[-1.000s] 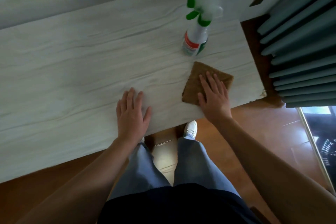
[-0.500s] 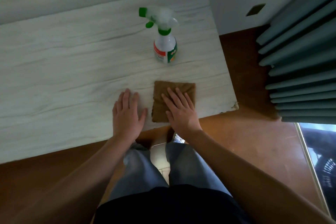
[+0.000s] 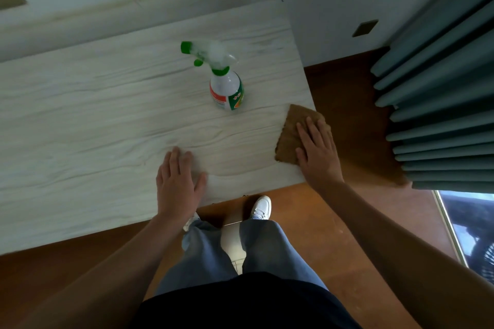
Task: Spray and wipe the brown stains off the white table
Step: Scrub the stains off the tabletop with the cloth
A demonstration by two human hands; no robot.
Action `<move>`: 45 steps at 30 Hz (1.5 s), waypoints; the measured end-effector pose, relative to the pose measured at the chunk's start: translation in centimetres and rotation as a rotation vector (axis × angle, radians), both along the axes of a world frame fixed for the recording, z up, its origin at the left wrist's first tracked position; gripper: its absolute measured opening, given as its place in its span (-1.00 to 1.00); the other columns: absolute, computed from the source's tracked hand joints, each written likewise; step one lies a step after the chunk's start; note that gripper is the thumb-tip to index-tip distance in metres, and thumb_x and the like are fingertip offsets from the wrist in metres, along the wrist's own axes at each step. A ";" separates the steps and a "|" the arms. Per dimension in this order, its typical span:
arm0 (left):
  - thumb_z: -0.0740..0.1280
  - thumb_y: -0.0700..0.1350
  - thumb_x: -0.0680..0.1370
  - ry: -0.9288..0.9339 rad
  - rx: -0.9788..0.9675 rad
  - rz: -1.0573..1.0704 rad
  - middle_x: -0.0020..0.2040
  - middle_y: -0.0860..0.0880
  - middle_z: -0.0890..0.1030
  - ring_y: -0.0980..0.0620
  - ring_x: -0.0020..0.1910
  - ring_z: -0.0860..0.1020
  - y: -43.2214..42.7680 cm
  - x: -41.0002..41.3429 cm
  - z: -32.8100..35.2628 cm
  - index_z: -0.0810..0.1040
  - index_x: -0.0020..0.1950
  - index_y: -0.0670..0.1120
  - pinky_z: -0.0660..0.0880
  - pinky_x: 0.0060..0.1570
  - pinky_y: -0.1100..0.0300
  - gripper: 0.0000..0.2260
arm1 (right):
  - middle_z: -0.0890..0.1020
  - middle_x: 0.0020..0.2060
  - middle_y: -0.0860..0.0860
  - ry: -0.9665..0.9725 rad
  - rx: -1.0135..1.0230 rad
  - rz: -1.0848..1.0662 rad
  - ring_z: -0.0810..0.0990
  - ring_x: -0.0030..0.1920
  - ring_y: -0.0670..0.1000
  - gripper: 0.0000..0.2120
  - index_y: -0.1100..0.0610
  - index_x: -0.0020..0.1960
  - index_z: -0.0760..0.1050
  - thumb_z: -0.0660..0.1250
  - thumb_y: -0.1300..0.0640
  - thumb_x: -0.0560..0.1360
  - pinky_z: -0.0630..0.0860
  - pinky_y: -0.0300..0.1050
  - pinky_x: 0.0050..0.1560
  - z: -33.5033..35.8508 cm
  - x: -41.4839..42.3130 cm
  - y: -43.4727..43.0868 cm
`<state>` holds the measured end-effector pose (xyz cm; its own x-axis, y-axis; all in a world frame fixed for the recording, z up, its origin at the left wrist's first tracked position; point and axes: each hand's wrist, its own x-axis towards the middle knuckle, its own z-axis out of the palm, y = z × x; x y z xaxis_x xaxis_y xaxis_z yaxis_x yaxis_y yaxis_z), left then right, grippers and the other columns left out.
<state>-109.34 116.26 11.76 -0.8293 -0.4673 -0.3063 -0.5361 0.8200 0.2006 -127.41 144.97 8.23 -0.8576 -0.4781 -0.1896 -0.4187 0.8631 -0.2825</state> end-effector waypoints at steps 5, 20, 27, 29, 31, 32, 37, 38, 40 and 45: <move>0.20 0.19 0.62 0.017 -0.026 0.007 0.58 -0.27 0.25 -0.28 0.58 0.19 -0.3 -0.7 -0.3 0.31 0.55 -0.18 0.20 0.52 -0.21 -0.38 | 0.05 0.62 0.05 -0.001 0.006 0.001 -0.09 0.62 0.11 -0.44 0.02 0.63 0.06 0.09 -0.05 0.68 -0.17 0.10 0.59 0.0 -1.0 -1.5; 0.04 0.24 0.63 0.014 -0.028 -0.134 0.65 -0.19 0.11 -0.22 0.63 0.06 -6.2 -9.0 -2.3 0.20 0.62 -0.08 0.07 0.57 -0.19 -0.36 | 0.05 0.62 0.08 0.021 0.069 -0.087 -0.04 0.61 0.16 -0.43 0.04 0.63 0.03 0.08 -0.01 0.67 -0.22 0.08 0.55 0.3 -15.7 -13.8; 0.09 0.23 0.63 0.079 -0.035 -0.136 0.65 -0.16 0.11 -0.17 0.64 0.05 -6.7 -8.2 -3.8 0.17 0.63 -0.04 0.07 0.58 -0.16 -0.37 | 0.10 0.61 0.12 0.022 0.023 -0.068 0.01 0.60 0.19 -0.45 0.09 0.62 0.11 0.12 0.04 0.66 -0.09 0.15 0.58 0.4 -23.1 -21.9; 0.11 0.23 0.62 0.100 -0.034 -0.132 0.65 -0.15 0.12 -0.16 0.64 0.06 -6.6 -8.0 -4.2 0.19 0.63 -0.04 0.07 0.57 -0.16 -0.37 | 0.09 0.61 0.11 0.014 0.016 -0.033 0.00 0.61 0.19 -0.44 0.08 0.62 0.11 0.13 0.05 0.66 -0.10 0.16 0.58 0.4 -24.4 -24.0; 0.11 0.23 0.62 0.116 -0.037 -0.133 0.66 -0.14 0.12 -0.15 0.64 0.06 -6.5 -7.9 -4.4 0.20 0.63 -0.03 0.07 0.57 -0.15 -0.37 | 0.09 0.62 0.10 0.005 0.007 0.036 -0.01 0.61 0.19 -0.44 0.07 0.62 0.11 0.13 0.05 0.66 -0.10 0.17 0.58 0.4 -25.0 -25.7; 0.11 0.24 0.62 0.117 -0.038 -0.132 0.66 -0.14 0.12 -0.14 0.64 0.06 -6.5 -7.8 -4.4 0.20 0.63 -0.03 0.08 0.57 -0.15 -0.37 | 0.09 0.62 0.09 0.001 0.005 0.085 0.00 0.61 0.19 -0.45 0.07 0.62 0.12 0.14 0.06 0.66 -0.10 0.17 0.58 0.4 -24.9 -26.4; 0.09 0.24 0.64 0.092 -0.036 -0.141 0.66 -0.14 0.08 -0.13 0.65 0.01 -6.4 -7.9 -4.2 0.18 0.64 -0.03 0.09 0.57 -0.16 -0.37 | 0.11 0.62 0.04 -0.037 -0.025 0.405 0.02 0.61 0.17 -0.44 0.03 0.61 0.15 0.19 0.12 0.64 -0.08 0.18 0.56 0.6 -23.0 -29.1; 0.09 0.24 0.63 0.090 -0.033 -0.142 0.66 -0.14 0.08 -0.14 0.65 0.02 -6.4 -7.9 -4.2 0.18 0.64 -0.03 0.10 0.57 -0.17 -0.37 | 0.12 0.62 0.04 -0.043 -0.027 0.449 0.01 0.61 0.16 -0.44 0.02 0.61 0.15 0.19 0.12 0.64 -0.08 0.18 0.56 0.6 -22.8 -29.2; 0.10 0.24 0.63 0.095 -0.030 -0.146 0.66 -0.15 0.10 -0.14 0.65 0.03 -6.5 -7.9 -4.3 0.19 0.64 -0.03 0.10 0.57 -0.17 -0.37 | 0.12 0.61 0.02 -0.038 -0.024 0.493 0.02 0.61 0.13 -0.45 0.00 0.61 0.15 0.19 0.06 0.65 -0.07 0.16 0.56 0.7 -23.0 -28.9; 0.11 0.25 0.63 0.094 -0.046 -0.158 0.66 -0.15 0.09 -0.15 0.65 0.02 -6.5 -7.8 -4.3 0.17 0.64 -0.03 0.05 0.58 -0.14 -0.36 | 0.13 0.61 0.04 0.029 0.004 0.279 0.04 0.60 0.13 -0.45 0.01 0.62 0.12 0.13 -0.04 0.66 -0.03 0.17 0.57 0.4 -23.8 -25.9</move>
